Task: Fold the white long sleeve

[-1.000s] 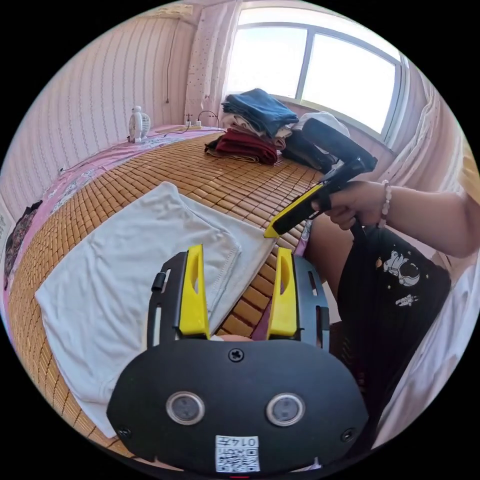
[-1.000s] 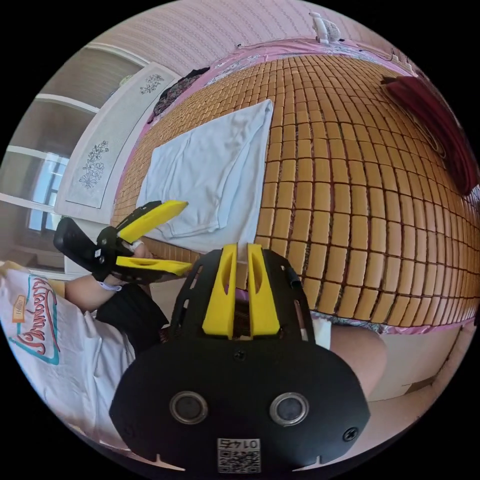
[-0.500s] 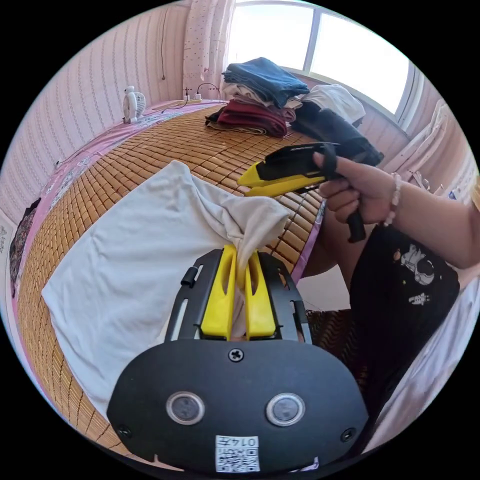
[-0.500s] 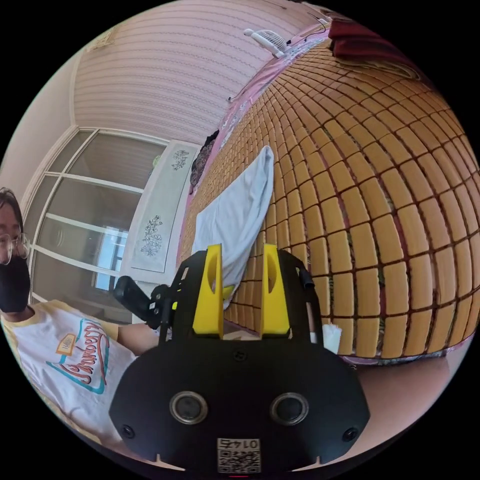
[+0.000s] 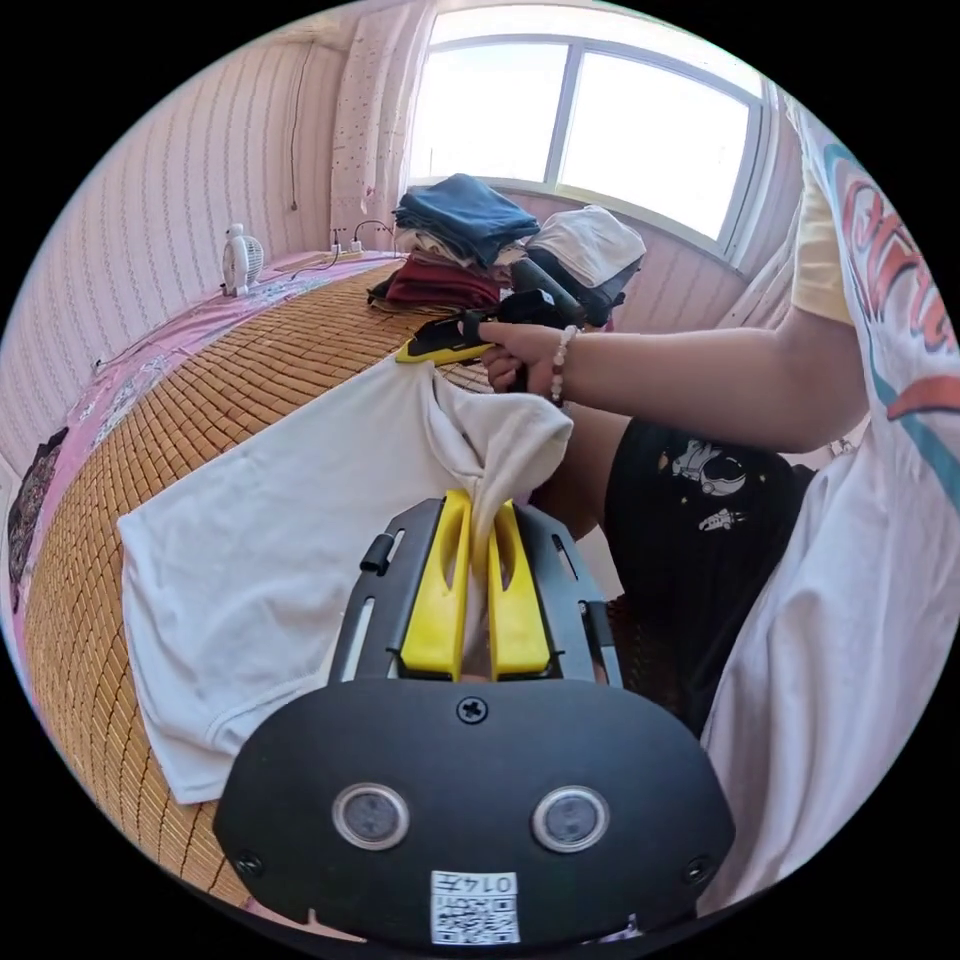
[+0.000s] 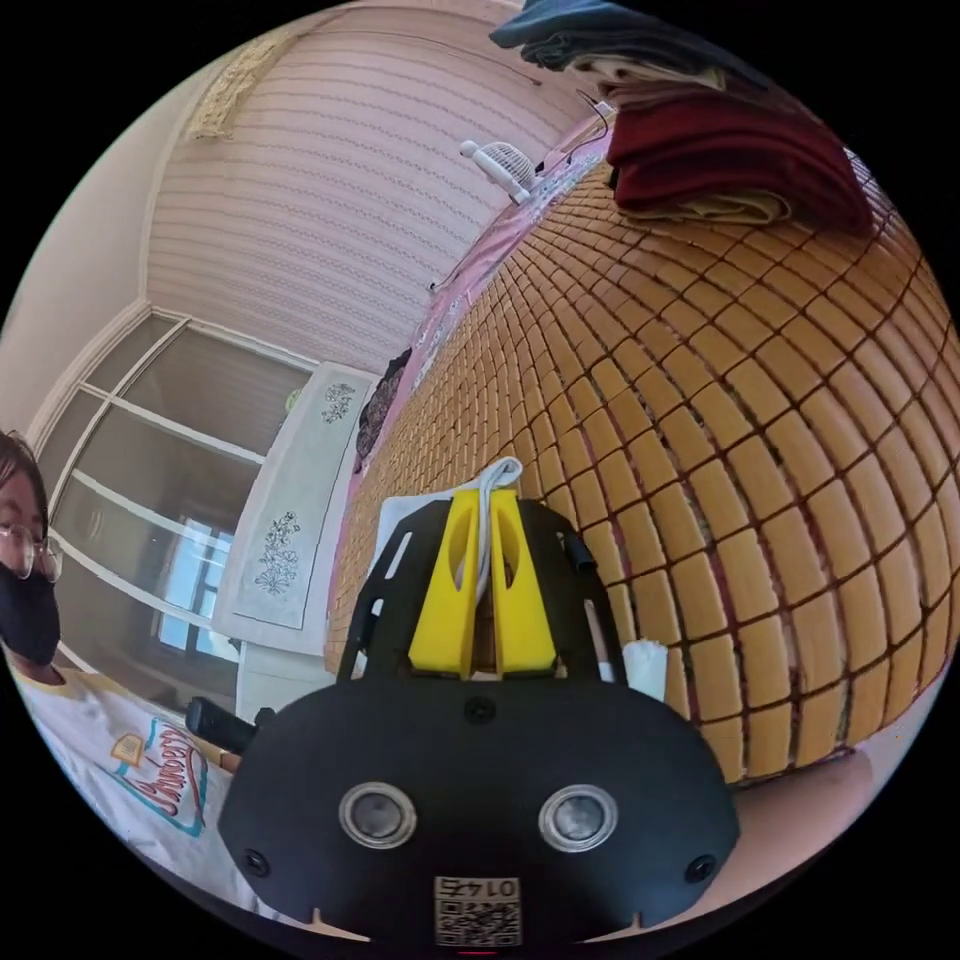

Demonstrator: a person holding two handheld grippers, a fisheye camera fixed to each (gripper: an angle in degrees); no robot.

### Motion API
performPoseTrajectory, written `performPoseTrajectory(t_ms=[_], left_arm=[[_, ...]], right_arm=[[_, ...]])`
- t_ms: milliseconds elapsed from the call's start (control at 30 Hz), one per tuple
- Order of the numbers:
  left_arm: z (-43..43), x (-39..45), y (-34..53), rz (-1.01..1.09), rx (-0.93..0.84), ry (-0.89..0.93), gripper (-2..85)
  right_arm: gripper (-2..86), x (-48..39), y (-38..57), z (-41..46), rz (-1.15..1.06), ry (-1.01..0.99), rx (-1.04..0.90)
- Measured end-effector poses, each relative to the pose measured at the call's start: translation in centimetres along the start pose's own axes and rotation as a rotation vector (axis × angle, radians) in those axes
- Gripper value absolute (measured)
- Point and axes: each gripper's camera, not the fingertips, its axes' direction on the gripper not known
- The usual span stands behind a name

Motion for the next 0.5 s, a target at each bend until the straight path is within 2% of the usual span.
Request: performPoseTrajectory(t_ms=[167, 267, 400, 500], left_arm=[[-2.0, -0.7, -1.3, -0.019, 0.167, 0.111, -0.6], [-3.7, -1.3, -2.2, -0.041, 0.258, 0.138, -0.5], [-6.9, -4.5, -1.6, -0.17, 0.349, 0.123, 0.3], [-8.8, -8.4, 0.8, -0.319, 0.367, 0.038, 3.2]], right_arm=[[1.0, -3.1, 0.4, -9.7, -0.085, 0.033, 0.141], [1.3, -6.5, -0.1, -12.3, -0.155, 0.103, 0.155], [2.3, -11.5, -2.4, -8.9, -0.251, 0.119, 0.088], [5.3, -15.4, -4.3, -1.2, -0.324, 0.103, 0.012]])
